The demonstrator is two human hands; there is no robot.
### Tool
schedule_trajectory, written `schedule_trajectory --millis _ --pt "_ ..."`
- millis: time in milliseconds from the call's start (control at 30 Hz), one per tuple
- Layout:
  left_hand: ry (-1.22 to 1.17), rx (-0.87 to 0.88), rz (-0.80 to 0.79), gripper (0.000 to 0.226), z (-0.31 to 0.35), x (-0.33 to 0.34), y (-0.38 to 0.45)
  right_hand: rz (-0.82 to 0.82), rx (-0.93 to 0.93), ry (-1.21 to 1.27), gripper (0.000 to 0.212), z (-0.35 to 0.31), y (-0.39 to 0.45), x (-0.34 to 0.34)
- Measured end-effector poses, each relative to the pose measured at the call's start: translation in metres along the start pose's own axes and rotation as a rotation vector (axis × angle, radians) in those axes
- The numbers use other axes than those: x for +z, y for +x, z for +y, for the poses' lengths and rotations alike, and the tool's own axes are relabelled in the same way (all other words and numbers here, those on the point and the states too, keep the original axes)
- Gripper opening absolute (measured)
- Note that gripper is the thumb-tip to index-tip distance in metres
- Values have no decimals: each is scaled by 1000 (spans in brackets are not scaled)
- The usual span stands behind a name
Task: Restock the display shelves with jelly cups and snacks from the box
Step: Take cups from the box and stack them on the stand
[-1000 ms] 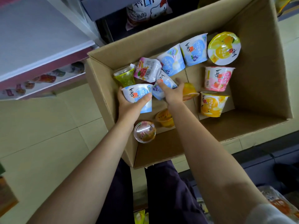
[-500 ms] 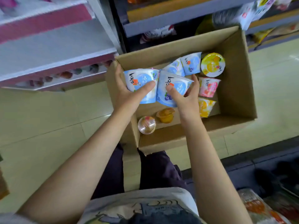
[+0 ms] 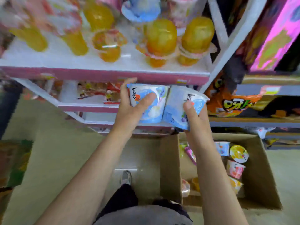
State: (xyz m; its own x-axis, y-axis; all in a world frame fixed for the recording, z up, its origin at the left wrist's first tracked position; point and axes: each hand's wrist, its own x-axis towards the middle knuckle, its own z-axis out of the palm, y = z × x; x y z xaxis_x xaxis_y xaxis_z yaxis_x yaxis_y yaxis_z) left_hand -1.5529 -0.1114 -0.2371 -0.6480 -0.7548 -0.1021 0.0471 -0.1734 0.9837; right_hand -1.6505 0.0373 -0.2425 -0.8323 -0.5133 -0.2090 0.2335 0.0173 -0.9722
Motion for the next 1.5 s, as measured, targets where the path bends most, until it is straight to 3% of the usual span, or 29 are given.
schedule_trajectory --millis 200,333,433,533,633,733,900,1133,1333,1500 --pt "30 214 64 63 99 -104 37 -114 -236 -116 91 -71 11 119" --pt "75 301 99 72 137 -159 61 -174 -357 -231 76 -97 29 179" --pt "145 301 125 91 147 -193 74 -136 -466 -292 88 -110 44 212" --pt "235 336 181 87 135 -215 83 -47 -586 -353 75 -121 64 234" --pt "225 331 262 81 115 -224 93 51 -682 -578 59 -115 92 240" --pt "251 335 322 78 99 -227 109 57 -649 -738 58 -100 108 240" --pt "356 344 390 74 93 -225 133 135 -676 -742 59 -91 122 242" --pt "561 359 313 79 81 -224 149 243 -670 -849 53 -92 132 252" --pt "687 325 343 63 95 -228 146 261 -671 -943 51 -103 142 260" --pt "747 351 303 63 96 -227 142 162 -641 -1024 47 -101 144 264"
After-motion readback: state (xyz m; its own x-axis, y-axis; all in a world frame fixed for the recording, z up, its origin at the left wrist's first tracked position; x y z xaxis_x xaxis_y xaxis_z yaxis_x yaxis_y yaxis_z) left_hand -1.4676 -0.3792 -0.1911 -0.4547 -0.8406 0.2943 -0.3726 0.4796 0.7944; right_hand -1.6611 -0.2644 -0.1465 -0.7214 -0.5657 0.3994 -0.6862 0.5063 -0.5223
